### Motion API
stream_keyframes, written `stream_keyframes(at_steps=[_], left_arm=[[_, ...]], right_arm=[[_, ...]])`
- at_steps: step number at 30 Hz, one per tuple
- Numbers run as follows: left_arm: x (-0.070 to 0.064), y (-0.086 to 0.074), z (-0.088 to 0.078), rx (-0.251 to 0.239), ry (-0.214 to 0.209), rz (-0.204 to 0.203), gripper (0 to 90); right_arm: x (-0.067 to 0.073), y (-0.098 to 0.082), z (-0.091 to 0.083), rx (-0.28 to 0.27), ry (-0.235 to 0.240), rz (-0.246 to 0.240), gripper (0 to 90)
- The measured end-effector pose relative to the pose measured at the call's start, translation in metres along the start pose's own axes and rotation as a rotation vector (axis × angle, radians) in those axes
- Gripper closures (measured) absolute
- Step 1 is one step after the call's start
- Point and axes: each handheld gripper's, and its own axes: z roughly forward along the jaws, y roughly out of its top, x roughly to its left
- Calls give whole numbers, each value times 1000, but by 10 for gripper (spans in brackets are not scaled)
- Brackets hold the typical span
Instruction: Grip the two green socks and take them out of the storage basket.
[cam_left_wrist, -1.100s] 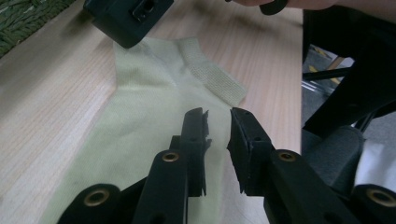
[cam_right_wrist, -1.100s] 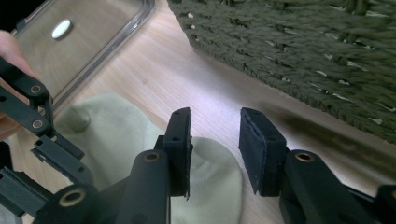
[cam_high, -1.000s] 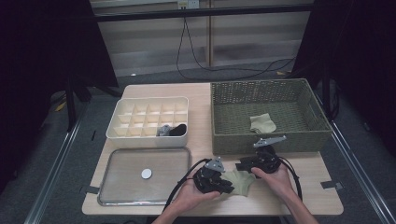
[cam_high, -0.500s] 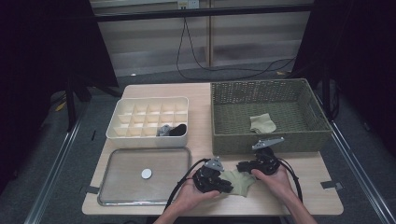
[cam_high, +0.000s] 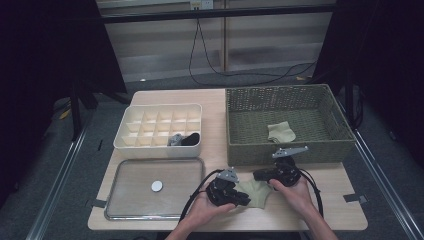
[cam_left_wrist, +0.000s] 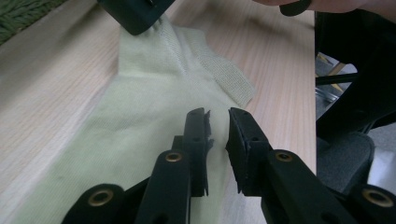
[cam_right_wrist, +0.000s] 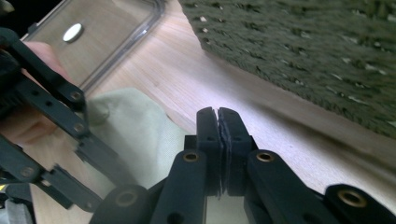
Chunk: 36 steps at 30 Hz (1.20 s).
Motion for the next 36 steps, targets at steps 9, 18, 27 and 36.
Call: stream_keyframes(at_steps=[9, 18, 27, 36], left_arm=[[-1, 5, 7, -4, -25, 8, 783], [7, 12, 7, 17, 29, -2, 773], [8, 16, 6, -31, -18, -37, 784], [16, 14, 15, -5, -12, -110, 838]], right_arm=[[15, 10, -8, -51, 8, -29, 887], [31, 18, -19, -84, 16, -56, 887], [38, 25, -25, -128, 27, -56, 888], [44, 28, -30, -150, 26, -70, 888]])
